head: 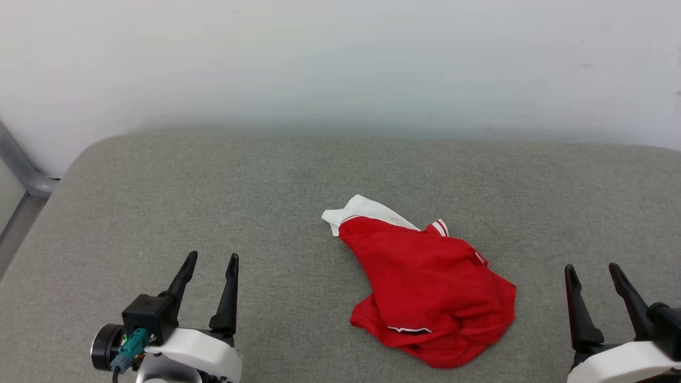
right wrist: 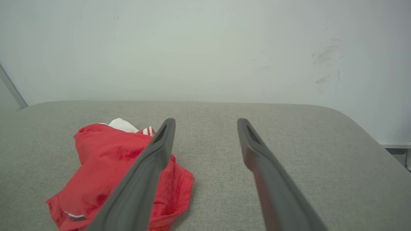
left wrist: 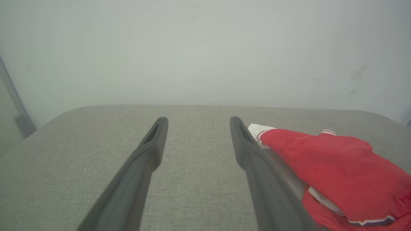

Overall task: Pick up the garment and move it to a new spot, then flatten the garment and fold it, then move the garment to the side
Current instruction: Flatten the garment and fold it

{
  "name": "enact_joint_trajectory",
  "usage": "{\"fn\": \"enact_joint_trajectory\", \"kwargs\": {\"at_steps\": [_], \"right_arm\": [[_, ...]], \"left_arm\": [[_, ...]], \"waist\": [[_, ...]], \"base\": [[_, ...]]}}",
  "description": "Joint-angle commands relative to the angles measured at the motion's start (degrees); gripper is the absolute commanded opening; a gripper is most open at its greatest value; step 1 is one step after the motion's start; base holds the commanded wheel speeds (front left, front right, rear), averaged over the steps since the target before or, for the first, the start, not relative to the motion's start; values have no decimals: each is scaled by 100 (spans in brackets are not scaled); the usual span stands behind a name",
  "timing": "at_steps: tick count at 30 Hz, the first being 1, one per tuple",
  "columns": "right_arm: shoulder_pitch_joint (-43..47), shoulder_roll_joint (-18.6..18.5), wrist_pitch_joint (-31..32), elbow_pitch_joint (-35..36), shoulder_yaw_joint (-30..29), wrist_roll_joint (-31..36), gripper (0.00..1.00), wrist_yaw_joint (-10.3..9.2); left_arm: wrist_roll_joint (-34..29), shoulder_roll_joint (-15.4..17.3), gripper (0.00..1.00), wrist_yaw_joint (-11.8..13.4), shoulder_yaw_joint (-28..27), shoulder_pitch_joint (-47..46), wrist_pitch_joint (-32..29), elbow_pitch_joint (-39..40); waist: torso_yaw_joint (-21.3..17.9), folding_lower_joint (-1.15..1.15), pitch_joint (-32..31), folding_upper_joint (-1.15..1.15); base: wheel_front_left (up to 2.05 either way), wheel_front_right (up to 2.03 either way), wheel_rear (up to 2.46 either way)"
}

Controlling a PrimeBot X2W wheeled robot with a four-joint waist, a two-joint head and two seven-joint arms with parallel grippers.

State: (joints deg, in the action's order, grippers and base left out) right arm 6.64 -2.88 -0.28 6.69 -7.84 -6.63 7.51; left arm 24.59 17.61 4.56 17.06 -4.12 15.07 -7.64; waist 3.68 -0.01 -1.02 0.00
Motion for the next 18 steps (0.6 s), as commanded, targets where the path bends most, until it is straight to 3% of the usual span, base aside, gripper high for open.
{"fn": "enact_joint_trajectory", "kwargs": {"at_steps": [1, 14, 18], "right_arm": [[91, 1, -33, -10, -17, -13, 100, -4], [146, 1, 26, -54, -48, -77, 100, -4], [105, 0, 416, -250, -179, -53, 100, -4]], "left_arm": [[-31, 14, 100, -4, -20, 92, 14, -16], [-78, -72, 100, -52, -85, 132, 14, -76], [-125, -120, 100, -89, -78, 59, 14, -71]], "waist": [[-25, 1, -22, 0], [-99, 1, -14, 0], [-73, 1, 30, 0]], "base": [[0, 0, 0], [0, 0, 0], [0, 0, 0]]}}
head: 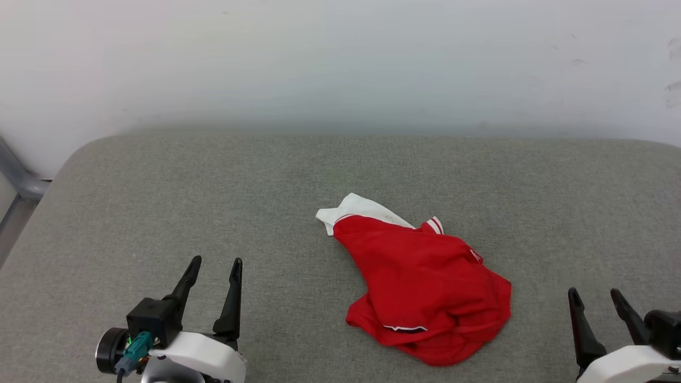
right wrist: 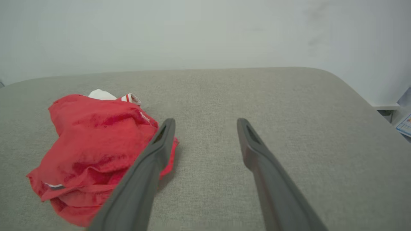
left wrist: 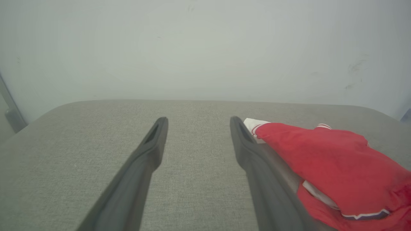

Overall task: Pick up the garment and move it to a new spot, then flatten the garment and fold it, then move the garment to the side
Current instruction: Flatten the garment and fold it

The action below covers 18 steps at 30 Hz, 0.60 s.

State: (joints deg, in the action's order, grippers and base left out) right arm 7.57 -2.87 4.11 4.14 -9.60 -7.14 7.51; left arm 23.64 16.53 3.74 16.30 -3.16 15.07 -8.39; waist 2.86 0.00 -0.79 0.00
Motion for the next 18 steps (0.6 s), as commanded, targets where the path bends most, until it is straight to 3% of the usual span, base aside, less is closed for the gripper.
{"fn": "enact_joint_trajectory", "kwargs": {"at_steps": [1, 8, 18], "right_arm": [[8, 1, 137, -67, -21, -23, 100, -4], [-245, 0, 1397, -330, -155, -150, 100, -3], [-1006, -1, 2894, -569, 404, -34, 100, -4]], "left_arm": [[-34, -18, 100, -20, -2, -59, 14, 14], [-93, -147, 100, -138, -54, -257, 14, 79], [-254, -420, 100, -460, -243, -648, 14, 105]], "waist": [[30, 0, 27, 0], [235, 0, 389, 0], [555, 0, 984, 0]], "base": [[0, 0, 0], [0, 0, 0], [0, 0, 0]]}}
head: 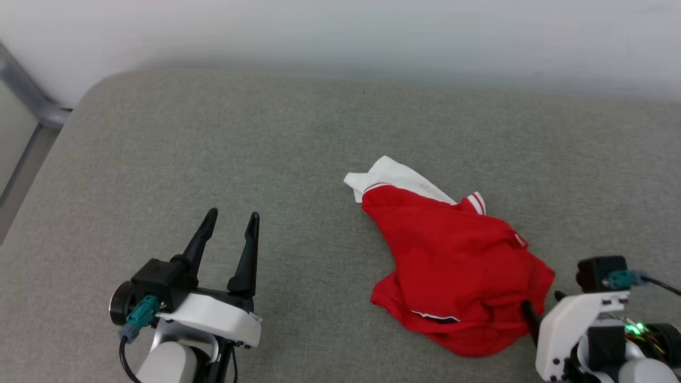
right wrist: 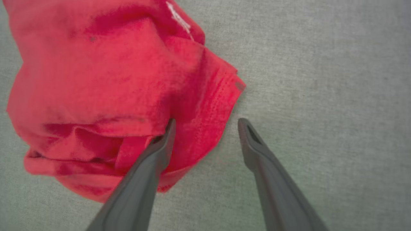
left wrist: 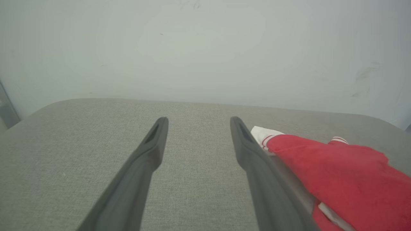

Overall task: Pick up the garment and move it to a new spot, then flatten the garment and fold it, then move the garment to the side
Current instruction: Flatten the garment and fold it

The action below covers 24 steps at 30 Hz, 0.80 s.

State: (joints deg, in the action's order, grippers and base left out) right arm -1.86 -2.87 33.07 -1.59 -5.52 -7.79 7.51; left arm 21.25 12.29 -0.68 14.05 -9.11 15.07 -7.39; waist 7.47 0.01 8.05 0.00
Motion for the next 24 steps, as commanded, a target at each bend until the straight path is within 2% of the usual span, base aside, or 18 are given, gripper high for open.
{"fn": "enact_joint_trajectory", "kwargs": {"at_steps": [1, 11, 12, 13, 14, 24], "right_arm": [[-136, -1, 102, -35, 59, 51, 100, -4], [-443, 8, 1150, -687, 351, 205, 100, -3], [-418, 15, 1254, -743, 371, 181, 50, -2], [-397, 20, 1359, -785, 396, 137, 35, -2], [-389, 21, 1410, -793, 407, 112, 0, -1], [-989, -249, 765, 136, 331, 250, 0, -4]], "left_arm": [[-38, -25, 100, -54, -46, -94, 14, 4], [-263, -290, 100, -356, -305, -245, 14, -74], [-281, -312, 100, -383, -333, -246, 14, -83], [-305, -330, 100, -394, -360, -247, 14, -93], [-315, -345, 100, -413, -396, -238, 14, -101], [-518, -435, 100, -515, -624, -9, 14, -228]], "waist": [[126, -1, 149, 0], [307, -1, 418, 0], [312, -1, 425, 0], [315, -1, 429, 0], [314, -1, 428, 0], [21, -1, 96, 0]], "base": [[0, 0, 0], [0, 0, 0], [0, 0, 0], [0, 0, 0], [0, 0, 0], [0, 0, 0]]}}
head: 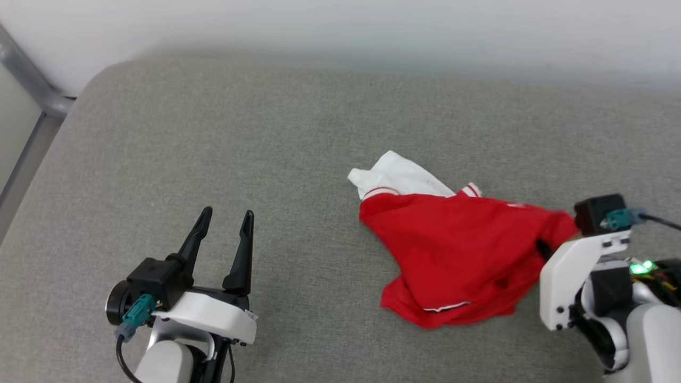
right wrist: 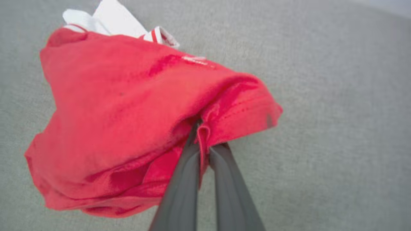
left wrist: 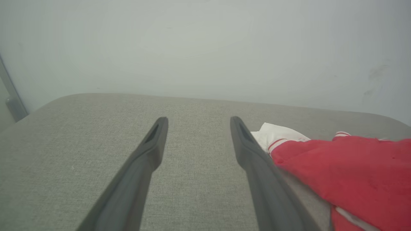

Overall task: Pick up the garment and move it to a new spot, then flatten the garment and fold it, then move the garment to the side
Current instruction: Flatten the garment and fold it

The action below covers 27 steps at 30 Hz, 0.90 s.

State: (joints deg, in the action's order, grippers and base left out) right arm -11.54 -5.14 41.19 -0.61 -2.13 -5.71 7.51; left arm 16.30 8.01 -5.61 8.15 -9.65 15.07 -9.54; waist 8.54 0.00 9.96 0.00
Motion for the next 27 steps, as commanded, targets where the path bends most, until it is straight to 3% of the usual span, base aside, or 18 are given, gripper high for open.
{"fn": "enact_joint_trajectory", "kwargs": {"at_steps": [1, 7, 13, 19, 24, 25, 26, 27], "right_arm": [[-67, -40, -87, 110, -92, 53, 0, -6], [208, 52, -190, 571, -905, 266, 0, -5], [995, 202, -366, 557, -1966, 245, 0, -5], [1730, 226, -655, -268, -2554, -272, 0, -5], [1894, 229, -1001, -957, -2423, -541, 0, -4], [1853, 242, -1227, -1027, -2292, -605, 35, -2], [1781, 245, -1507, -1032, -2203, -624, 49, 0], [1730, 242, -1753, -1066, -2110, -709, 100, -1]], "left_arm": [[-48, -16, 100, -27, -44, 77, 14, -19], [-109, -51, 100, -43, -100, 176, 14, -31], [-149, -71, 100, -70, -145, 251, 14, -45], [-153, -62, 100, -81, -150, 320, 14, -108], [-157, -49, 100, -92, -151, 327, 14, -160], [-158, -44, 100, -93, -154, 340, 14, -171], [-160, -40, 100, -95, -158, 354, 14, -179], [-166, -37, 100, -95, -158, 368, 14, -189]], "waist": [[-124, 0, -142, 0], [-291, 0, -304, 0], [-413, 0, -364, 0], [-444, 0, -443, 0], [-428, 0, -502, 0], [-426, 0, -517, 0], [-424, 0, -533, 0], [-421, 0, -559, 0]], "base": [[0, 0, 0], [0, 0, 0], [0, 0, 0], [0, 0, 0], [0, 0, 0], [0, 0, 0], [0, 0, 0], [0, 0, 0]]}}
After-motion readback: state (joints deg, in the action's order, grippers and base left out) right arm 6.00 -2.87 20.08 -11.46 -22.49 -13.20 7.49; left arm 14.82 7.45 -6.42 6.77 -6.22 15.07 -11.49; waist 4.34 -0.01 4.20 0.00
